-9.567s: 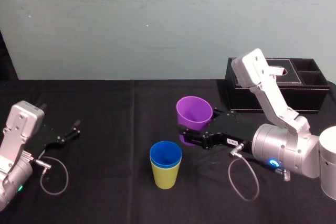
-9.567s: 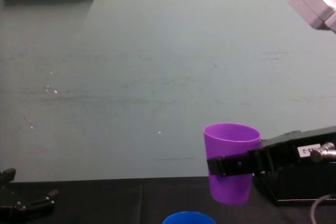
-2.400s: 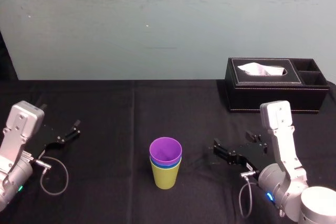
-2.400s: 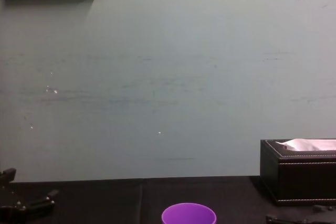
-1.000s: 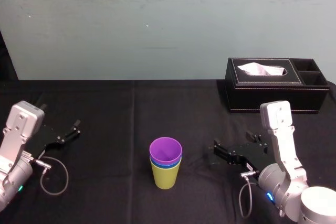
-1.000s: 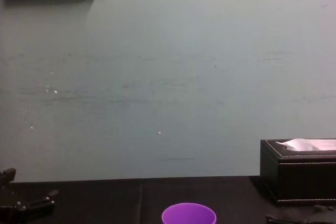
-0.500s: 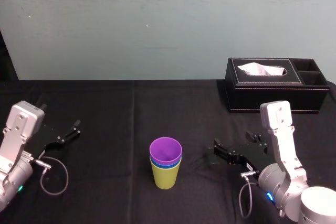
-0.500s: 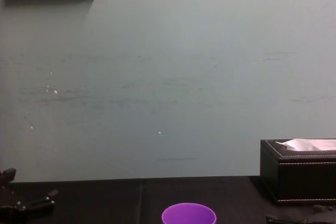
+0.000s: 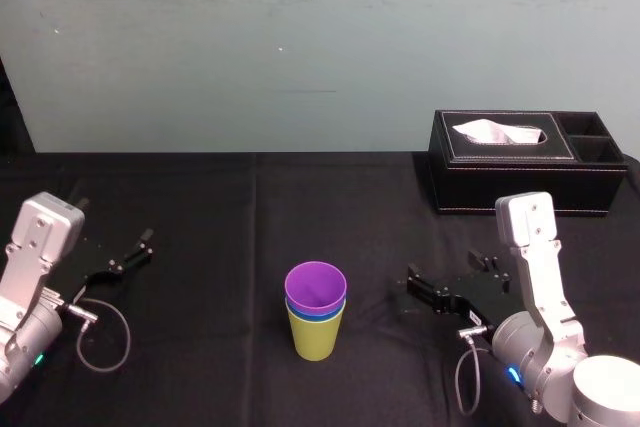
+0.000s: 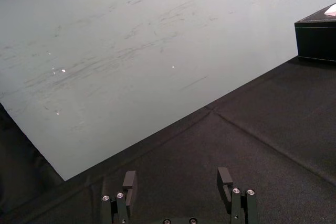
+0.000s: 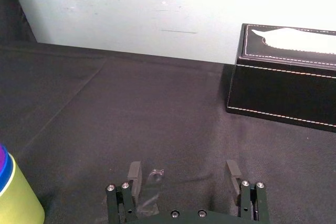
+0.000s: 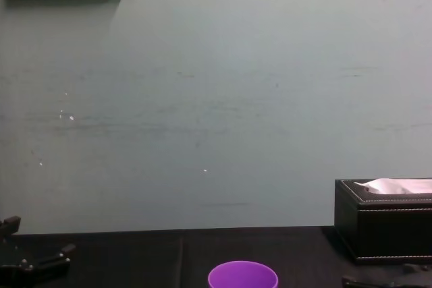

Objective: Stack the three plastic cups sequentially using one hand.

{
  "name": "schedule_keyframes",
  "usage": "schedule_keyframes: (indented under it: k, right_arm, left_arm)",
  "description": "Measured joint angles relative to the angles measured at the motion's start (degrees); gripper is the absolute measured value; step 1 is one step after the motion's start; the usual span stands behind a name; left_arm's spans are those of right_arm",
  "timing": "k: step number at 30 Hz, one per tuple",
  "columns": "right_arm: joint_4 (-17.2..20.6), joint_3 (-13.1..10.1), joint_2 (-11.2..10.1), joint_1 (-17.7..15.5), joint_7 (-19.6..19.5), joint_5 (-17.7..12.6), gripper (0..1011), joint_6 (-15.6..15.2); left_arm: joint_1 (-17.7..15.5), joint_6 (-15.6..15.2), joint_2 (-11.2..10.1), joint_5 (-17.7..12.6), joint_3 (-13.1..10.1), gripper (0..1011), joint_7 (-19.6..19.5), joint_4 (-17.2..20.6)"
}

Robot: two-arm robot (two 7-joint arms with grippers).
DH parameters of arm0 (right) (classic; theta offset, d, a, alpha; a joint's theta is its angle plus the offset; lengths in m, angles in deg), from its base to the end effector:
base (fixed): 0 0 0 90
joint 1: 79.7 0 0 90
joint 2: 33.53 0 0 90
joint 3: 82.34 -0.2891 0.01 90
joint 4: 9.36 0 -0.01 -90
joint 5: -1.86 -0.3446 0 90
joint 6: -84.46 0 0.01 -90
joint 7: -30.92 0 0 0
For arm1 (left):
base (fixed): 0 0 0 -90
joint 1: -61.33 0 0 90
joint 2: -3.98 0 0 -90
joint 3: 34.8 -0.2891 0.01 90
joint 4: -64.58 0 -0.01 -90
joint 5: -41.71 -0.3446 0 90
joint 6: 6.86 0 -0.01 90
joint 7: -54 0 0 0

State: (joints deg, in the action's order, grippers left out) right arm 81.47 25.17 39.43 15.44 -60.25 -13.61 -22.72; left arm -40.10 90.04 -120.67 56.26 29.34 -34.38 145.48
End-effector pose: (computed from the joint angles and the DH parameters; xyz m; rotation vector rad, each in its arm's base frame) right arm 0.3741 0.0185 -0.2837 -0.2759 0.1470 -1.2916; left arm 0.3918 0.0727 -0.3084 0.3046 -0.2850 1.2480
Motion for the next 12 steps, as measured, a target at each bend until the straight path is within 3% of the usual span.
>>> schedule_keyframes:
  k: [12]
  right_arm:
    - [0.0, 0.0, 0.0, 0.0, 0.0, 0.0, 1003, 0.0]
  left_arm:
    - [0.0, 0.0, 0.0, 0.0, 0.0, 1000, 0.0, 0.0]
